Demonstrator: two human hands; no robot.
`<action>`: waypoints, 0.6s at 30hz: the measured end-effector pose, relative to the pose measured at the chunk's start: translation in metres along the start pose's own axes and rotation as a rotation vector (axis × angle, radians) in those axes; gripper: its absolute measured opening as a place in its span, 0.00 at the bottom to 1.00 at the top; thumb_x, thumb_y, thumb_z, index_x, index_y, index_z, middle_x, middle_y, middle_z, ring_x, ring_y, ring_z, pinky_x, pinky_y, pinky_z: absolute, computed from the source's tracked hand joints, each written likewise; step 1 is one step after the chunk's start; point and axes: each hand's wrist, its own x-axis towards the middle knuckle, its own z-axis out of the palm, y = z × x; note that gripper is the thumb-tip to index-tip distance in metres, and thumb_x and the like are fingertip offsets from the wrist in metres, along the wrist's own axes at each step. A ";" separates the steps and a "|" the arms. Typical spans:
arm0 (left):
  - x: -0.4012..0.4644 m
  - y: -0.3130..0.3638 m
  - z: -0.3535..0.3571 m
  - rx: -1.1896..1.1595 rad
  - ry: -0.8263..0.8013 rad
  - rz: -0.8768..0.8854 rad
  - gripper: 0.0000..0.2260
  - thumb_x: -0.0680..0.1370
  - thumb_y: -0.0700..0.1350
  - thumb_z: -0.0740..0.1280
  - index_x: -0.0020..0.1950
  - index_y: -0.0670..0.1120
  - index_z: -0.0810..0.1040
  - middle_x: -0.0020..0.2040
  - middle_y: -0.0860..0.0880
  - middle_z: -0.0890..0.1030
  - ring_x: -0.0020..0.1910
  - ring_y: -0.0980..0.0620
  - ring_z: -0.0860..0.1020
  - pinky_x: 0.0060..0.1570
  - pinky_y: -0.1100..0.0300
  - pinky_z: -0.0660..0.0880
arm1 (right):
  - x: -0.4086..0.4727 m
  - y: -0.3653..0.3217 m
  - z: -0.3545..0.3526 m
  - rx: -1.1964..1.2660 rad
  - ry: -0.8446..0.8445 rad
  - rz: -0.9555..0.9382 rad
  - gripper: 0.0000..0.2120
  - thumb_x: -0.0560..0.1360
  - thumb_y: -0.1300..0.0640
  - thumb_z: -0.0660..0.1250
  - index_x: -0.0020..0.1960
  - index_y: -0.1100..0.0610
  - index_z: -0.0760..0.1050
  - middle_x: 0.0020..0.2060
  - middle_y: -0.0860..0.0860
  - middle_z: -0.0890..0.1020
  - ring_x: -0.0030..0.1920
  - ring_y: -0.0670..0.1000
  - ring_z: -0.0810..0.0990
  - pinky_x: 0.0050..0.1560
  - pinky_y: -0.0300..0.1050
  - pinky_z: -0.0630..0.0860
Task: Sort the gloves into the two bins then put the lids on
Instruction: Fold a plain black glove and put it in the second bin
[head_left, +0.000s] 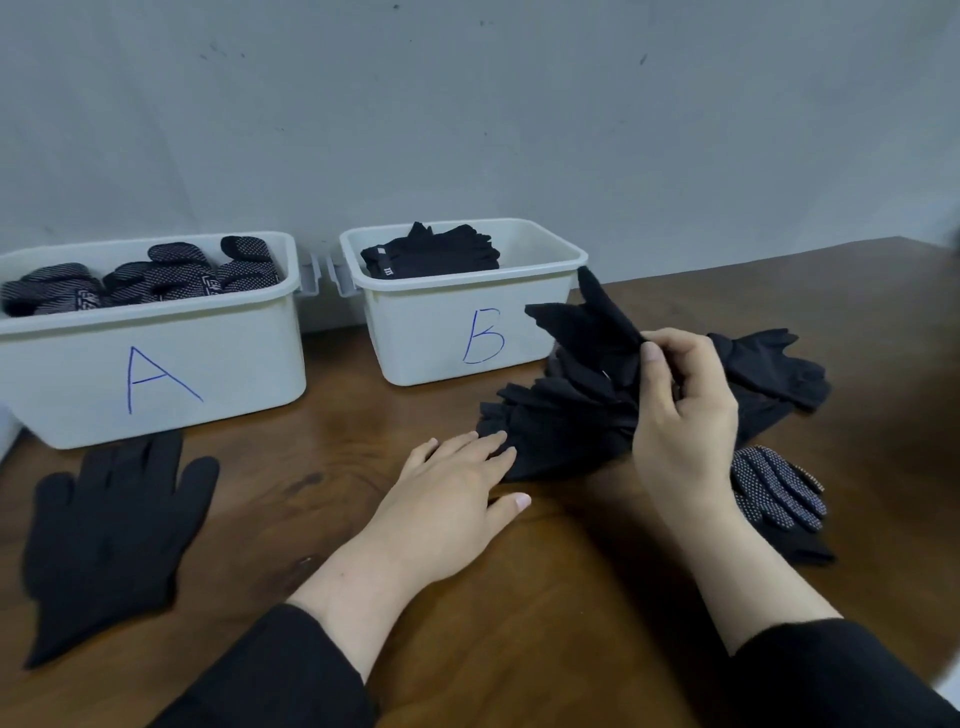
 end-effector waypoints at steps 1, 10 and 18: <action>0.000 0.000 0.000 -0.002 -0.001 0.002 0.27 0.83 0.63 0.50 0.81 0.57 0.56 0.81 0.59 0.52 0.79 0.57 0.48 0.78 0.49 0.44 | -0.001 -0.006 0.000 0.049 0.001 0.029 0.05 0.84 0.59 0.62 0.54 0.54 0.77 0.44 0.41 0.80 0.46 0.39 0.79 0.48 0.34 0.74; -0.022 -0.014 -0.026 -1.293 0.455 -0.209 0.28 0.75 0.67 0.60 0.72 0.58 0.71 0.63 0.59 0.80 0.64 0.66 0.74 0.70 0.62 0.68 | -0.020 -0.051 0.022 0.724 -0.228 0.689 0.12 0.83 0.64 0.58 0.56 0.61 0.80 0.48 0.56 0.86 0.53 0.58 0.82 0.57 0.55 0.78; -0.058 -0.034 -0.033 -1.648 0.597 -0.287 0.18 0.81 0.41 0.67 0.70 0.50 0.74 0.61 0.48 0.83 0.61 0.49 0.80 0.64 0.47 0.75 | -0.062 -0.076 0.078 0.794 -0.546 0.754 0.12 0.84 0.63 0.57 0.59 0.61 0.79 0.56 0.61 0.84 0.60 0.63 0.81 0.67 0.63 0.73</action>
